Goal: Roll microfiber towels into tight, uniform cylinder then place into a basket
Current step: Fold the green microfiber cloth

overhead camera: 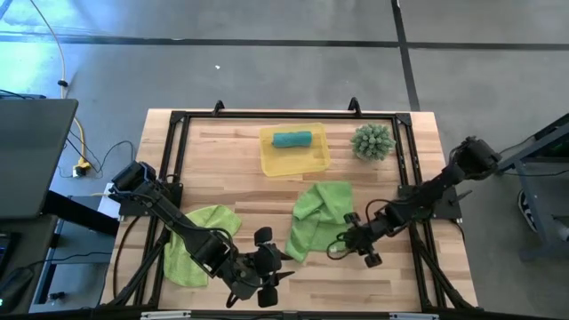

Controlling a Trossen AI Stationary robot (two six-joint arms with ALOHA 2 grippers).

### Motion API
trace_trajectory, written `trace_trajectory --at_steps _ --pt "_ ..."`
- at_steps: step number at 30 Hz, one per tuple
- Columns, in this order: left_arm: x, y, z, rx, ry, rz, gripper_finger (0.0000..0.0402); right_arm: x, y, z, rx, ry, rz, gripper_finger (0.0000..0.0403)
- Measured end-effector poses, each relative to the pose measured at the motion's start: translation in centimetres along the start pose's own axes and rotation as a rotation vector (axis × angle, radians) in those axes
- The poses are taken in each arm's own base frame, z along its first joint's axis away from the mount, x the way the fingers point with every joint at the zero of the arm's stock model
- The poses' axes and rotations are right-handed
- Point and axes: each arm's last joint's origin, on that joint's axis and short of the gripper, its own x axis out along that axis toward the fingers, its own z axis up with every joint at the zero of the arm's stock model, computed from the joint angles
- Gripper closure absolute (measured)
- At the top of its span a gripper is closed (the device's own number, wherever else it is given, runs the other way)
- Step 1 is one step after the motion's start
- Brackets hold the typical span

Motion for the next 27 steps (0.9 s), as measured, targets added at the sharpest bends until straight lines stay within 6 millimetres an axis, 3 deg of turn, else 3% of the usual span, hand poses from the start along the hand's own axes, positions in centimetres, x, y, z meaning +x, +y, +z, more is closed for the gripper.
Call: trace_trajectory --at_steps 6,17,27 --pt "0.0 0.0 0.0 0.000 -0.001 0.002 0.0248 0.0 0.6 0.0 -0.060 -0.043 -0.138 0.0295" --pt "0.0 0.0 0.0 -0.001 -0.002 0.002 0.0248 0.0 1.7 0.0 -0.098 -0.076 -0.116 0.0295" --pt "0.0 0.0 0.0 -0.001 -0.001 0.002 0.0248 2.1 1.6 -0.5 -0.106 -0.049 -0.158 0.0295"
